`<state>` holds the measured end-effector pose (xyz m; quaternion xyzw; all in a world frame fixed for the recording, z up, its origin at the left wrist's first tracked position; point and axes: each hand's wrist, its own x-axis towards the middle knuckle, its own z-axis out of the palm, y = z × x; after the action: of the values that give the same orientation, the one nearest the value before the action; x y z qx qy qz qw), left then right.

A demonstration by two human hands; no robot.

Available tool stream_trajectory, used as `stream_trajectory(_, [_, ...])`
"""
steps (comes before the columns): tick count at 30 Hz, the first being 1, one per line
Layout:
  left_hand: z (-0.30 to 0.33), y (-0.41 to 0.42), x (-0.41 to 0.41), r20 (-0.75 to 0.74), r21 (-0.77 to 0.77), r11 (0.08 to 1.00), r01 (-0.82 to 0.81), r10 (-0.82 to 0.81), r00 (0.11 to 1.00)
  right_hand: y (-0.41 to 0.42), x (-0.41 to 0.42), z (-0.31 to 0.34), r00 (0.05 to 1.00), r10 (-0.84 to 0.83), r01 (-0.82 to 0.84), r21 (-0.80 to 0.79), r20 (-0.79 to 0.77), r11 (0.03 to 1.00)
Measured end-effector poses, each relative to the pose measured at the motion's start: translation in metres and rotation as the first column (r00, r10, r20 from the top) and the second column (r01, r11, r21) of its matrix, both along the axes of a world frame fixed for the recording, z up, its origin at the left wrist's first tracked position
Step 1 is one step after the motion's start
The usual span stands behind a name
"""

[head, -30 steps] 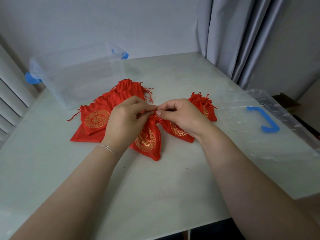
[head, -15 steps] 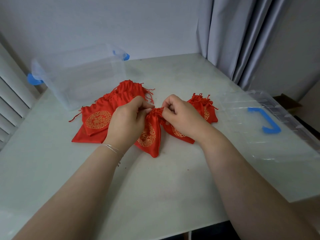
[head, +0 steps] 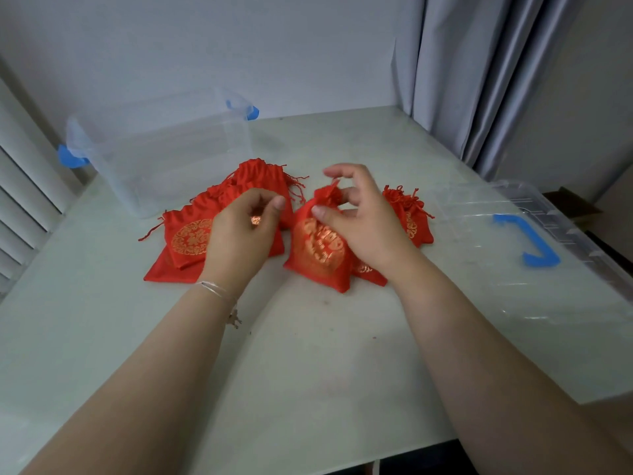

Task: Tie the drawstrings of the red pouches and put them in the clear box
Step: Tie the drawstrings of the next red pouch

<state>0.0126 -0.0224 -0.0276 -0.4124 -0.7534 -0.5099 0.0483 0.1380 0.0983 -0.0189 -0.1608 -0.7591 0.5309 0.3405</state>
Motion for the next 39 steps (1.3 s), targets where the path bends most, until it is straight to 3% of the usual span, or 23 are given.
stream_trajectory(2, [-0.007,-0.004,-0.019,-0.195,-0.127,0.961,-0.246,0.219,0.956,0.013,0.006,0.002,0.993,-0.118,0.118,-0.027,-0.005,0.993])
stream_trajectory(4, [-0.015,-0.011,-0.037,-0.313,-0.279,0.842,-0.462,0.375,0.872,0.027,0.011,0.0,0.941,-0.258,0.218,0.189,0.22,0.957])
stream_trajectory(6, [-0.022,-0.016,-0.049,-0.3,-0.469,0.715,-0.518,0.423,0.855,0.033,0.016,-0.006,0.775,-0.44,0.216,0.463,0.453,0.859])
stream_trajectory(7, [-0.024,-0.018,-0.053,-0.287,-0.561,0.658,-0.503,0.415,0.863,0.033,0.017,-0.008,0.724,-0.498,0.218,0.527,0.478,0.822])
stream_trajectory(10, [-0.028,-0.018,-0.058,-0.261,-0.689,0.584,-0.43,0.353,0.898,0.023,0.014,-0.004,0.735,-0.601,0.33,0.609,0.314,0.722])
stream_trajectory(13, [-0.026,-0.016,-0.057,-0.302,-0.616,0.642,-0.456,0.342,0.89,0.013,0.007,-0.001,0.803,-0.595,0.464,0.594,0.03,0.657])
stream_trajectory(16, [-0.021,-0.018,-0.056,-0.23,-0.462,0.757,-0.462,0.4,0.887,0.001,0.001,-0.002,0.877,-0.446,0.464,0.564,-0.181,0.683])
stream_trajectory(18, [-0.015,-0.017,-0.052,-0.184,-0.254,0.87,-0.424,0.387,0.904,-0.006,-0.004,-0.004,0.937,-0.303,0.349,0.421,-0.173,0.838])
stream_trajectory(19, [-0.012,-0.016,-0.048,-0.185,-0.145,0.919,-0.367,0.339,0.922,-0.01,-0.006,-0.005,0.967,-0.23,0.253,0.29,-0.11,0.923])
stream_trajectory(21, [-0.008,-0.01,-0.034,-0.273,-0.027,0.979,-0.203,0.188,0.944,-0.015,-0.009,-0.004,0.995,-0.073,0.07,0.054,0.061,0.996])
stream_trajectory(22, [-0.007,-0.006,-0.025,-0.347,-0.035,0.994,-0.104,0.085,0.934,-0.017,-0.009,-0.003,0.994,0.007,-0.002,-0.05,0.108,0.999])
stream_trajectory(24, [-0.007,0.001,-0.007,-0.468,-0.13,0.986,0.104,-0.153,0.871,-0.017,-0.01,-0.001,0.993,0.104,-0.087,-0.242,0.059,0.966])
stream_trajectory(26, [-0.009,0.007,0.005,-0.533,-0.223,0.951,0.216,-0.304,0.789,-0.014,-0.01,0.003,0.998,0.047,-0.061,-0.385,-0.045,0.921])
stream_trajectory(28, [-0.009,0.008,0.011,-0.544,-0.204,0.951,0.232,-0.307,0.781,-0.009,-0.01,0.003,0.995,-0.067,0.029,-0.453,-0.068,0.891])
stream_trajectory(30, [-0.006,0.005,0.014,-0.427,-0.078,0.974,0.211,-0.224,0.876,-0.005,-0.009,0.0,0.995,-0.094,0.077,-0.44,-0.017,0.894])
stream_trajectory(32, [0.001,0.0,0.014,-0.202,0.028,0.999,0.044,-0.037,0.979,-0.008,-0.007,0.001,1.0,-0.024,0.026,-0.452,0.012,0.891])
stream_trajectory(35, [0.004,-0.004,0.002,-0.081,-0.103,0.973,-0.205,0.197,0.977,-0.014,-0.007,0.001,0.993,0.116,-0.098,-0.489,0.005,0.867])
stream_trajectory(37, [0.002,-0.003,-0.004,0.024,-0.141,0.968,-0.207,0.212,0.977,-0.014,-0.007,-0.001,0.984,0.177,-0.147,-0.509,0.011,0.848])
stream_trajectory(39, [0.002,-0.001,-0.005,0.336,-0.064,0.994,-0.092,0.108,0.936,-0.015,-0.006,0.0,0.975,0.22,-0.174,-0.525,0.025,0.833])
